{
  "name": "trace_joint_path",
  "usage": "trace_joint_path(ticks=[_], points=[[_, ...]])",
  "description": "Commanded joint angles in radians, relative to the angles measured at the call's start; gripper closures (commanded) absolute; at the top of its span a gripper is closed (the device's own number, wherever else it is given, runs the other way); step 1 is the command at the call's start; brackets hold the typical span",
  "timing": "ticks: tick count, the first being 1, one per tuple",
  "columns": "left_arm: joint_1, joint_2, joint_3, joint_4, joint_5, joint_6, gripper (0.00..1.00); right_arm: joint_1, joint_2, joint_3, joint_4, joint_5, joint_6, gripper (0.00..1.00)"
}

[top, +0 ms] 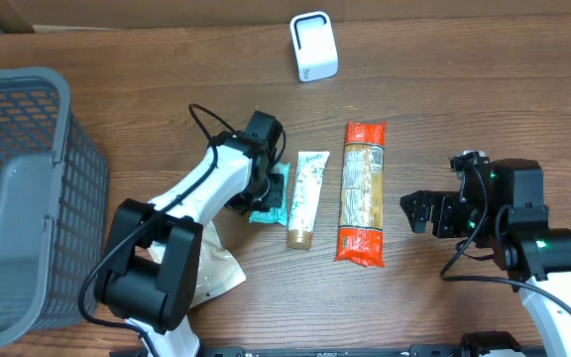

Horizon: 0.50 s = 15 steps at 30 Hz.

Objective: Scan the item barcode
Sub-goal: 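Carry the teal wipes out and lay them left of the Pantene tube, then raise the left gripper and park it above the basket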

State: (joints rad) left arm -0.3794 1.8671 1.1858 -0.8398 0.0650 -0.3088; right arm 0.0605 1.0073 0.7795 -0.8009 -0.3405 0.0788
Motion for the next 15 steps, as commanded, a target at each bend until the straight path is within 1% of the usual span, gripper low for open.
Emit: trace_joint_path(ticks=[1, 7, 12, 15], points=[[-0.002, -0.007, -0.042, 0.023, -0.057, -0.013, 0.96, 0.002, -0.001, 0.027, 0.005, -0.005, 0.004, 0.0], [0.0, -0.008, -0.019, 0.022, -0.075, -0.012, 0.96, 0.002, -0.001, 0.027, 0.005, -0.005, 0.003, 0.0], [-0.001, -0.041, 0.114, -0.073, -0.072, -0.012, 0.96, 0.002, -0.001, 0.027, 0.005, -0.005, 0.003, 0.0], [0.0, -0.06, 0.199, -0.1, -0.072, -0.008, 0.96, 0.002, -0.001, 0.027, 0.005, -0.005, 0.004, 0.0]])
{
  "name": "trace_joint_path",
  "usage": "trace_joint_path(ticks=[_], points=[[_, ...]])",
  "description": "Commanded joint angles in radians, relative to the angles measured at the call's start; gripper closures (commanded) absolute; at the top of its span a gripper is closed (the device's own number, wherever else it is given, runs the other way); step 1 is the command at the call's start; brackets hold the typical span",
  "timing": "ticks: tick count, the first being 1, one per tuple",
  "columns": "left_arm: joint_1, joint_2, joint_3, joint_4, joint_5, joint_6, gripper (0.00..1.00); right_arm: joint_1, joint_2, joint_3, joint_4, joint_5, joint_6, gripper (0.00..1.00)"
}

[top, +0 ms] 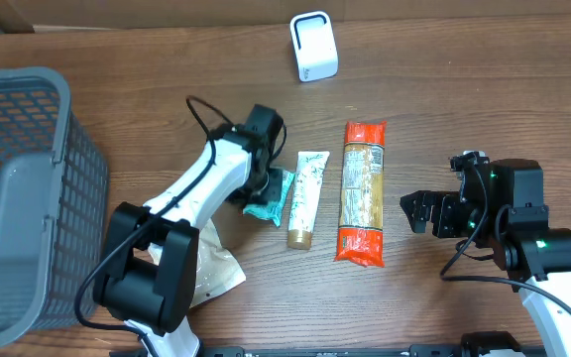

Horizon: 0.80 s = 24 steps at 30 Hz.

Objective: Scan the item barcode
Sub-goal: 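Raise the left gripper and park it above the basket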

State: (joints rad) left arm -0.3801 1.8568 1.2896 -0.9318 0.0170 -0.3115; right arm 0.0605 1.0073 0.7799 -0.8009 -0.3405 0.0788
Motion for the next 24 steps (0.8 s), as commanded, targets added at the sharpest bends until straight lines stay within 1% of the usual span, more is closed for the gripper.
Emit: trace_joint_path(ticks=[1, 4, 10, 16, 19, 24], points=[[0.0, -0.053, 0.12, -0.01, -0.024, -0.006, 0.96, 0.002, -0.001, 0.027, 0.005, -0.005, 0.003, 0.0], [0.0, -0.053, 0.157, 0.004, -0.023, -0.006, 0.96, 0.002, -0.001, 0.027, 0.005, -0.005, 0.003, 0.0], [0.0, -0.037, 0.126, 0.036, -0.021, -0.006, 0.96, 0.002, -0.001, 0.027, 0.005, -0.005, 0.004, 0.0], [0.0, -0.024, -0.013, 0.144, -0.029, -0.006, 0.96, 0.002, -0.001, 0.027, 0.005, -0.005, 0.004, 0.0], [0.001, -0.024, -0.094, 0.202, -0.059, -0.006, 0.96, 0.002, -0.001, 0.027, 0.005, -0.005, 0.004, 0.0], [0.001, -0.024, -0.163, 0.263, -0.073, -0.006, 0.96, 0.002, -0.001, 0.027, 0.005, -0.005, 0.003, 0.0]])
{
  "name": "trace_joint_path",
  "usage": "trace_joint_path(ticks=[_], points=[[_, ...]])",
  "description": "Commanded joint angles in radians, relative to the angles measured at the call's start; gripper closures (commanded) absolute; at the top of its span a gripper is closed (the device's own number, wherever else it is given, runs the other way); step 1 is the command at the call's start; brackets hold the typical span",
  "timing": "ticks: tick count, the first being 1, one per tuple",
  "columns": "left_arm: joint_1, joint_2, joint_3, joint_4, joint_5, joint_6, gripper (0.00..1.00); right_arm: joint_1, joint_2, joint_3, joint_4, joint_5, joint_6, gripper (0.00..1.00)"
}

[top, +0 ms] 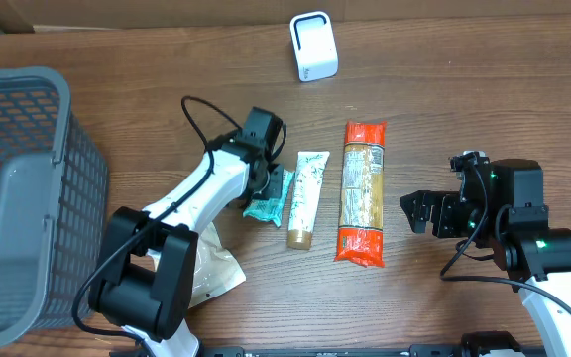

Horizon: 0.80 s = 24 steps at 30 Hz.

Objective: Scan the item barcode
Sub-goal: 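Raise the left gripper and park it above the basket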

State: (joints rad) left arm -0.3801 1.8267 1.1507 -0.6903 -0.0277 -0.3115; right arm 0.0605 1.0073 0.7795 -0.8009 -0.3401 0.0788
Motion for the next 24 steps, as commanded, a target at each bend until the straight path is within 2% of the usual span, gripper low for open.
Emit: trace_joint_path(ticks=[1, 7, 11, 21, 24], points=[[0.001, 0.006, -0.028, 0.031, -0.029, -0.006, 0.96, 0.002, -0.001, 0.027, 0.005, -0.005, 0.004, 0.0], [0.001, 0.001, -0.005, 0.039, -0.024, -0.006, 0.96, 0.002, -0.001, 0.027, 0.005, -0.006, 0.003, 0.0], [0.001, -0.028, 0.108, -0.081, -0.011, -0.006, 0.96, 0.002, -0.001, 0.027, 0.005, -0.005, 0.003, 0.0], [0.03, -0.17, 0.521, -0.419, -0.005, 0.021, 0.96, 0.002, 0.003, 0.027, -0.001, 0.035, 0.0, 0.0], [0.037, -0.198, 0.581, -0.476, -0.005, 0.031, 0.85, 0.002, 0.003, 0.027, -0.001, 0.035, 0.0, 0.0]])
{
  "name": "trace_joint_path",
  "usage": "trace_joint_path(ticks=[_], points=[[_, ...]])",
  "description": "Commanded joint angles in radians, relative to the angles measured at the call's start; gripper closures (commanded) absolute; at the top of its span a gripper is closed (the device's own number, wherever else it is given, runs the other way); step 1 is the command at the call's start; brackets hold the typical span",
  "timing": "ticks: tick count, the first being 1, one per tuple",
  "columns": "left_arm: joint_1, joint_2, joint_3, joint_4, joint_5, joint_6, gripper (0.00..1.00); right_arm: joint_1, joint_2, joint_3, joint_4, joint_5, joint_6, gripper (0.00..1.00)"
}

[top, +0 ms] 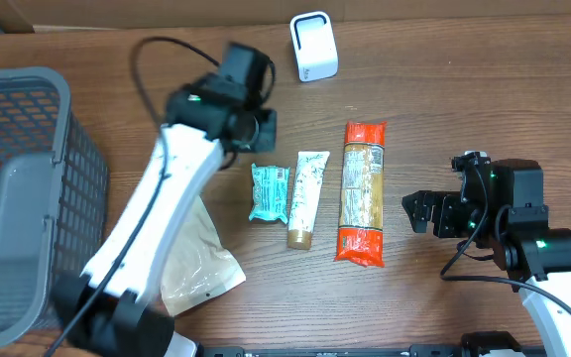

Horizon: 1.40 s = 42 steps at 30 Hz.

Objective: Scan the item barcode
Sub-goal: 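Raise the left gripper and park it above the basket, then move the right gripper over the spaghetti package and lower onto it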

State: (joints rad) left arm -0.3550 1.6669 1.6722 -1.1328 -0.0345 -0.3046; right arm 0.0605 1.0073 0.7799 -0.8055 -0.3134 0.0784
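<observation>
A white barcode scanner (313, 47) stands at the back of the table. A teal packet (269, 191) lies flat on the wood, free of any gripper. Beside it are a white tube (306, 198) and a long orange pasta pack (363, 191). My left gripper (258, 126) is raised above the table behind the packet, blurred, with nothing seen in it. My right gripper (416, 212) hovers open to the right of the pasta pack, holding nothing.
A grey mesh basket (28, 188) fills the left side. A crumpled brown paper bag (198, 256) lies near the front, partly under my left arm. The wooden table (464, 89) runs back to a cardboard wall.
My left gripper was down at the teal packet; it is now lifted and further back-left, away from it. The packet now lies flat and uncovered. The right arm has not moved.
My left gripper stayed low on the teal packet's left side through all three earlier moments, and the packet shifted and tilted slightly under it. Now the arm is up and the packet rests alone beside the tube. The right gripper stayed open and still throughout.
</observation>
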Motion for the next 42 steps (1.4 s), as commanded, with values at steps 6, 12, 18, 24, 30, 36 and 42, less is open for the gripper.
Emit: trace_joint_path(ticks=[6, 12, 18, 24, 30, 36, 42], points=[[0.095, -0.093, 0.116, -0.157, 0.004, 0.047, 0.83, 0.002, 0.003, 0.027, 0.019, 0.005, 0.001, 0.0], [0.258, -0.134, 0.119, -0.192, 0.216, 0.215, 0.75, 0.002, 0.003, 0.027, 0.04, -0.109, 0.008, 0.0], [0.313, -0.131, 0.117, -0.21, 0.26, 0.25, 0.22, 0.002, 0.022, 0.027, 0.087, -0.251, 0.009, 0.0], [0.312, -0.131, 0.117, -0.205, 0.26, 0.25, 0.0, 0.002, 0.115, 0.064, 0.071, -0.269, 0.032, 0.05], [0.312, -0.131, 0.117, -0.205, 0.26, 0.249, 0.0, 0.002, 0.264, 0.32, -0.09, -0.264, 0.026, 0.05], [0.312, -0.131, 0.117, -0.205, 0.261, 0.249, 0.0, 0.002, 0.439, 0.539, -0.23, -0.242, -0.007, 0.04], [0.312, -0.131, 0.117, -0.205, 0.26, 0.249, 0.0, 0.002, 0.609, 0.53, -0.275, -0.231, -0.09, 0.02]])
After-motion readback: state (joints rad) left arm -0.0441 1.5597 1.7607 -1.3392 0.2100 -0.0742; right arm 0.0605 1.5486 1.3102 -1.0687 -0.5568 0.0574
